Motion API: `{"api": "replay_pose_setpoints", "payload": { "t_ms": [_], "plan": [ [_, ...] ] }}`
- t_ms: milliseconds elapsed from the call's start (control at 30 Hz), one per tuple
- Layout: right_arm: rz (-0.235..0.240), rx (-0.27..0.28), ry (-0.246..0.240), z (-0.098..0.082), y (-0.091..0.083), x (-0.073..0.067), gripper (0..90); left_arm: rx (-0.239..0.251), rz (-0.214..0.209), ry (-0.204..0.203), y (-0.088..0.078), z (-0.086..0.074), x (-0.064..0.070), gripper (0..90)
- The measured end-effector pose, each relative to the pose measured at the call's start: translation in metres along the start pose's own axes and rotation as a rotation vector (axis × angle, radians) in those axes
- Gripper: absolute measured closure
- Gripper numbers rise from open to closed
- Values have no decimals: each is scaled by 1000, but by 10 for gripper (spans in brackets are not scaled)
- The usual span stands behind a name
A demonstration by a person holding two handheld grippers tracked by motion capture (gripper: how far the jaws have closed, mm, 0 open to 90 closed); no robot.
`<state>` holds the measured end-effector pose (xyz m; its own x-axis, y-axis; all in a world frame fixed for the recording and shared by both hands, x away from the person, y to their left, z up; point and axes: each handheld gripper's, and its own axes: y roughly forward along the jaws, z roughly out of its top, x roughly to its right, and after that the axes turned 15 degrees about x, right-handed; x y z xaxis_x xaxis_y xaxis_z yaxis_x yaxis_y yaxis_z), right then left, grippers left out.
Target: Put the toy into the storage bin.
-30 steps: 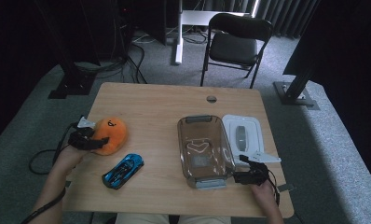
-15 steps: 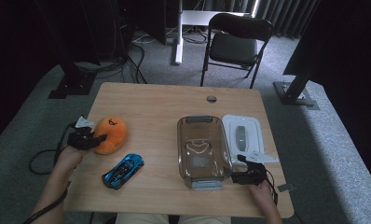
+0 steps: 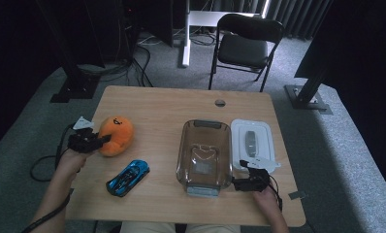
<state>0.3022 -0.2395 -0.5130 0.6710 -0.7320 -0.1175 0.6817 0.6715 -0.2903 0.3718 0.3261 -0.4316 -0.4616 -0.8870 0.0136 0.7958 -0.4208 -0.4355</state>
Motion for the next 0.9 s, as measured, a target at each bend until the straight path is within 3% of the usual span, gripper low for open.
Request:
{"api": "replay_pose_setpoints", "payload": {
  "t_ms": [467, 733, 900],
  "plan": [
    [16, -20, -23, 3, 13, -9, 129, 49, -54, 46, -13, 32, 23, 705],
    [27, -22, -31, 5, 19, -14, 128, 60, -75, 67, -11, 44, 35, 704],
    [42, -24, -45, 7, 26, -20, 126, 67, -110, 84, -8, 53, 46, 704]
  ]
}}
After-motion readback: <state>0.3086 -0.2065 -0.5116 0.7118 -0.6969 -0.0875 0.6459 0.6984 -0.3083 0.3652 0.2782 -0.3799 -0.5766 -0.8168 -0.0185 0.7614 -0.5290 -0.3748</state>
